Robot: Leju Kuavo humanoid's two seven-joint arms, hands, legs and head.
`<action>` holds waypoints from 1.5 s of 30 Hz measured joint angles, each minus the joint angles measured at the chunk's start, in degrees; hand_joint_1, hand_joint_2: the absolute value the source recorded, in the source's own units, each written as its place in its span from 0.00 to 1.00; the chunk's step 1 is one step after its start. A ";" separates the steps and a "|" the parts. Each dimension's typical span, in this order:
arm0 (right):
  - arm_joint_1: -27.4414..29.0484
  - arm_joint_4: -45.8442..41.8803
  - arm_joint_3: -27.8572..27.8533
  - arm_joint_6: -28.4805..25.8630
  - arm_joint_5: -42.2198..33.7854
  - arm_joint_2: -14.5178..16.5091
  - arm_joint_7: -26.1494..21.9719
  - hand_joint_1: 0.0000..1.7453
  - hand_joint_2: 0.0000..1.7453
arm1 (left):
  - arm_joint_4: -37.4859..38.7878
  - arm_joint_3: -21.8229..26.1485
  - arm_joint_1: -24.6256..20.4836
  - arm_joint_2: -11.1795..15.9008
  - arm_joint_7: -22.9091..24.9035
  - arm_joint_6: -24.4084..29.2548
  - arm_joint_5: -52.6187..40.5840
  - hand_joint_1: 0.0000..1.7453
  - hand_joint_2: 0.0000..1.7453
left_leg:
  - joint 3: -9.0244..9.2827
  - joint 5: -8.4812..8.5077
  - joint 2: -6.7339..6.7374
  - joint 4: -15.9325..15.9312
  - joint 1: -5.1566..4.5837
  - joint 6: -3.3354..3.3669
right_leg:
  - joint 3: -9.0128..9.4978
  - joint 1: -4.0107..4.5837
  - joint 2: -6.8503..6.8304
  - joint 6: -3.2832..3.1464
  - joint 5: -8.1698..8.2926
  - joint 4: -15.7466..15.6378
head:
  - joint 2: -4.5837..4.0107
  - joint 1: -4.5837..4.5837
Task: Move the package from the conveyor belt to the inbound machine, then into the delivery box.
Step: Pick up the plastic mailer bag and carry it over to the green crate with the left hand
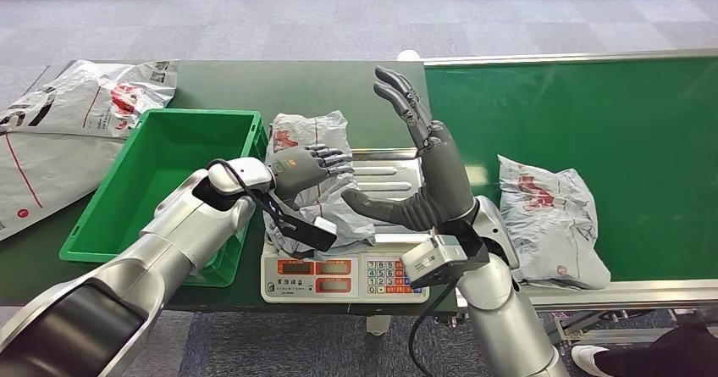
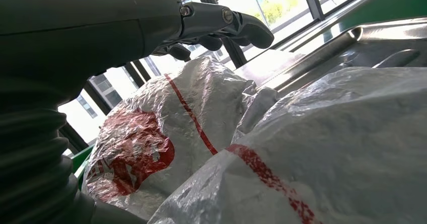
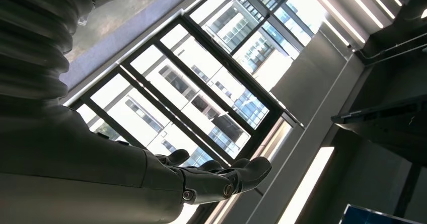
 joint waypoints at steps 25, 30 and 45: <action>0.00 0.00 0.00 0.00 0.00 0.00 0.00 0.00 1.00 | 0.02 0.00 0.00 0.00 -0.01 0.00 0.00 0.00 1.00 | 0.00 0.00 0.00 0.00 0.00 0.00 | 0.00 0.00 0.00 0.00 0.00 0.00 | 0.00 0.00; 0.00 0.00 0.00 0.00 0.00 0.00 0.00 0.00 1.00 | 0.02 0.00 0.00 0.00 -0.01 0.00 0.00 0.00 1.00 | 0.00 0.00 0.00 0.00 0.00 0.00 | 0.00 0.00 0.00 0.00 0.00 0.00 | 0.00 0.00; 0.00 0.00 0.00 0.00 0.00 0.00 0.00 0.00 1.00 | 0.02 0.00 0.00 0.00 0.01 0.00 0.00 0.00 1.00 | 0.00 0.00 0.00 0.00 0.00 0.00 | 0.00 0.00 0.00 0.00 0.00 0.00 | 0.00 0.00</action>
